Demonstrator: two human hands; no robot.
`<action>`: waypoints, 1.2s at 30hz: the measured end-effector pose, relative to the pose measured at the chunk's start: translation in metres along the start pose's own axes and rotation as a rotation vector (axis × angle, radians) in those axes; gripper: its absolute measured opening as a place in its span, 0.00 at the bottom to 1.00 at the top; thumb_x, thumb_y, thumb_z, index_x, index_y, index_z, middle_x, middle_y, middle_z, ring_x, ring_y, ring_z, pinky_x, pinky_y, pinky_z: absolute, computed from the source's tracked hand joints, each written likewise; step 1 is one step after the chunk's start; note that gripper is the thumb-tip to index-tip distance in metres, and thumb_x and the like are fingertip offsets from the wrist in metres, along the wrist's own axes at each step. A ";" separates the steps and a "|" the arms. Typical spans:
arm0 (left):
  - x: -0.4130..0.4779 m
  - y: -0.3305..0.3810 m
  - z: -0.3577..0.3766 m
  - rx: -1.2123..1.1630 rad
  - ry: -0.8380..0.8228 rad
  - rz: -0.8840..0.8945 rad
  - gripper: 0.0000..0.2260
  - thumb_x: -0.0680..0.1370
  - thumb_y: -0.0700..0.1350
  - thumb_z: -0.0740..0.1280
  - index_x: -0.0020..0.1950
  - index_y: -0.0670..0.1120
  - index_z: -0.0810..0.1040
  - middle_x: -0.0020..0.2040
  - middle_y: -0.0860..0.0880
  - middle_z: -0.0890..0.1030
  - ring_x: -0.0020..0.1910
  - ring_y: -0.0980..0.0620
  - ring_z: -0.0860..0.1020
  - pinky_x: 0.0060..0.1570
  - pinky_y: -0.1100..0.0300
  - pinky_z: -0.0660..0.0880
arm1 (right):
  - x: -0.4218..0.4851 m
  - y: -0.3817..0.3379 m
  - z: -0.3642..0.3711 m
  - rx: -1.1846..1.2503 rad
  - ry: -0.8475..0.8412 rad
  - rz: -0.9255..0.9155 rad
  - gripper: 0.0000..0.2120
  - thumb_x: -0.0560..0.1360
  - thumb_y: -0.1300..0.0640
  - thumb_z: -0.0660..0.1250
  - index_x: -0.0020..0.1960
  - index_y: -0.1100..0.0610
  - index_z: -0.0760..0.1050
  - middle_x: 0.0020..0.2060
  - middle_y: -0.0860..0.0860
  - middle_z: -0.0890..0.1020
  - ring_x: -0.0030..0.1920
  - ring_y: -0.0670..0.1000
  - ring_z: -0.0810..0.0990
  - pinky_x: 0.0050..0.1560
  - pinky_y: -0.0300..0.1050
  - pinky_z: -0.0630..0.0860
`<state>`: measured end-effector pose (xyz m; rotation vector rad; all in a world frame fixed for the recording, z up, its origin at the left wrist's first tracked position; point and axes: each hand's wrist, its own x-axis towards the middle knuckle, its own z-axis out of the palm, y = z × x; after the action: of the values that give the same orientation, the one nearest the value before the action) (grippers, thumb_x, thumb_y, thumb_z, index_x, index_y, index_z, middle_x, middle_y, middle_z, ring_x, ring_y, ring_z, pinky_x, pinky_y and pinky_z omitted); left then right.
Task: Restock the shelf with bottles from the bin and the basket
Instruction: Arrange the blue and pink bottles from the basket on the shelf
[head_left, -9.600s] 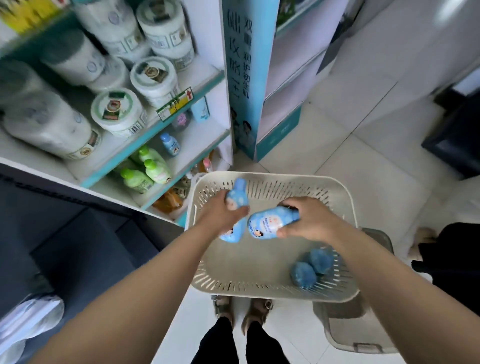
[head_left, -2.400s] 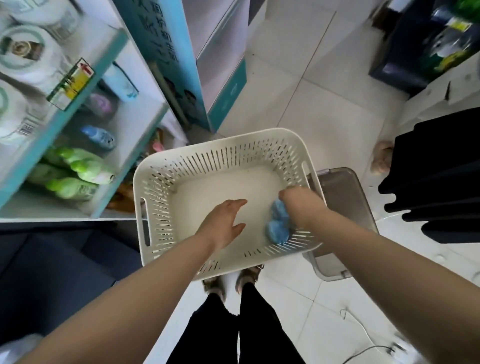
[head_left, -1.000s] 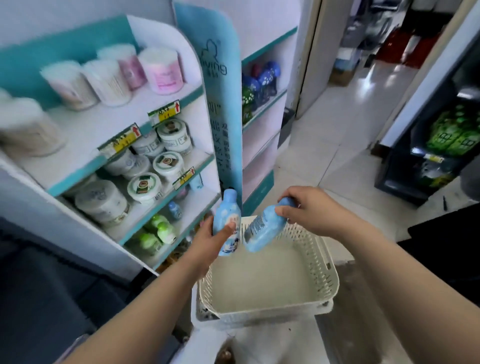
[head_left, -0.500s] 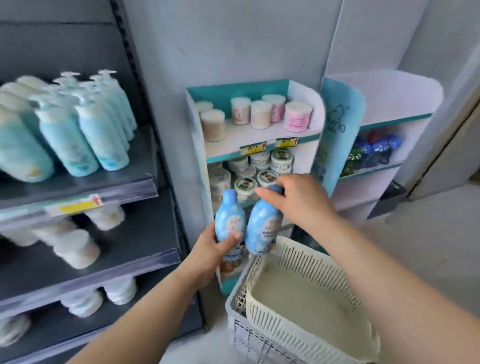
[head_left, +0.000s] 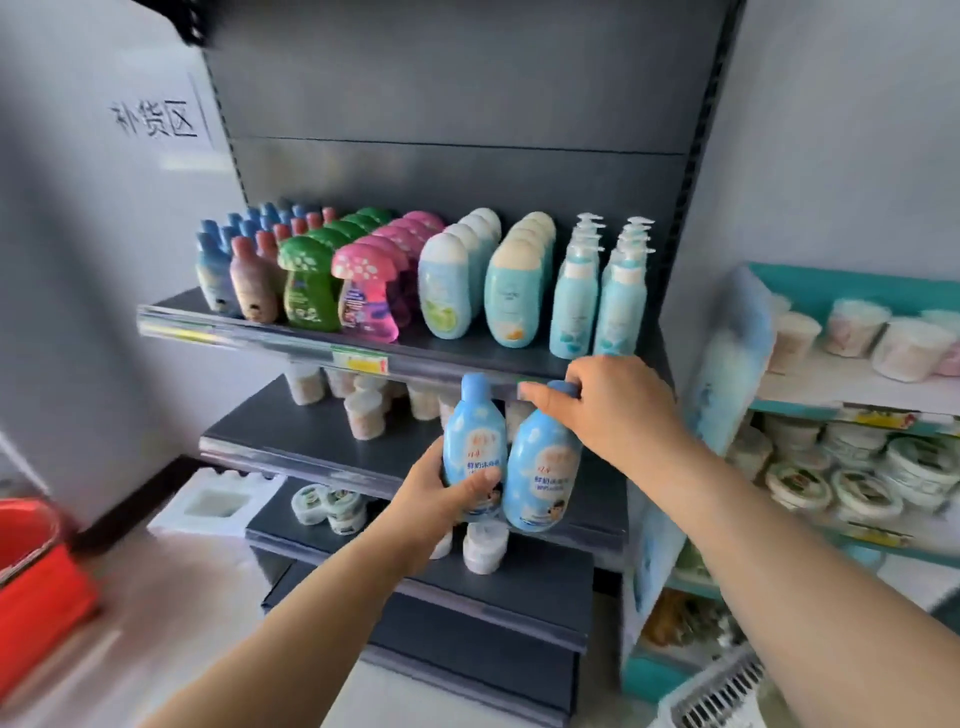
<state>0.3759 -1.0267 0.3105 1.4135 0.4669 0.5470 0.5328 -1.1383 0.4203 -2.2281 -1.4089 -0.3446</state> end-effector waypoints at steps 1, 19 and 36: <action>-0.004 0.007 -0.021 0.003 0.029 0.011 0.20 0.69 0.47 0.76 0.58 0.48 0.75 0.52 0.43 0.83 0.53 0.42 0.81 0.53 0.46 0.78 | 0.009 -0.019 0.007 0.011 0.001 -0.030 0.28 0.71 0.33 0.62 0.30 0.57 0.63 0.24 0.51 0.67 0.29 0.53 0.67 0.27 0.45 0.57; -0.003 0.123 -0.342 0.274 0.322 0.093 0.18 0.73 0.40 0.72 0.61 0.44 0.73 0.53 0.44 0.81 0.47 0.51 0.82 0.42 0.62 0.79 | 0.180 -0.284 0.117 0.125 0.131 -0.270 0.27 0.71 0.35 0.64 0.28 0.56 0.65 0.24 0.50 0.68 0.32 0.55 0.68 0.26 0.43 0.54; 0.170 0.168 -0.522 0.458 0.493 0.108 0.21 0.71 0.43 0.75 0.60 0.48 0.71 0.53 0.49 0.77 0.51 0.50 0.79 0.46 0.58 0.79 | 0.371 -0.365 0.177 0.212 0.208 -0.277 0.28 0.70 0.35 0.66 0.30 0.60 0.70 0.23 0.52 0.70 0.30 0.55 0.70 0.30 0.44 0.64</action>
<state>0.1808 -0.4996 0.4255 1.7455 0.9595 0.9258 0.3602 -0.6284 0.5315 -1.7776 -1.5614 -0.4808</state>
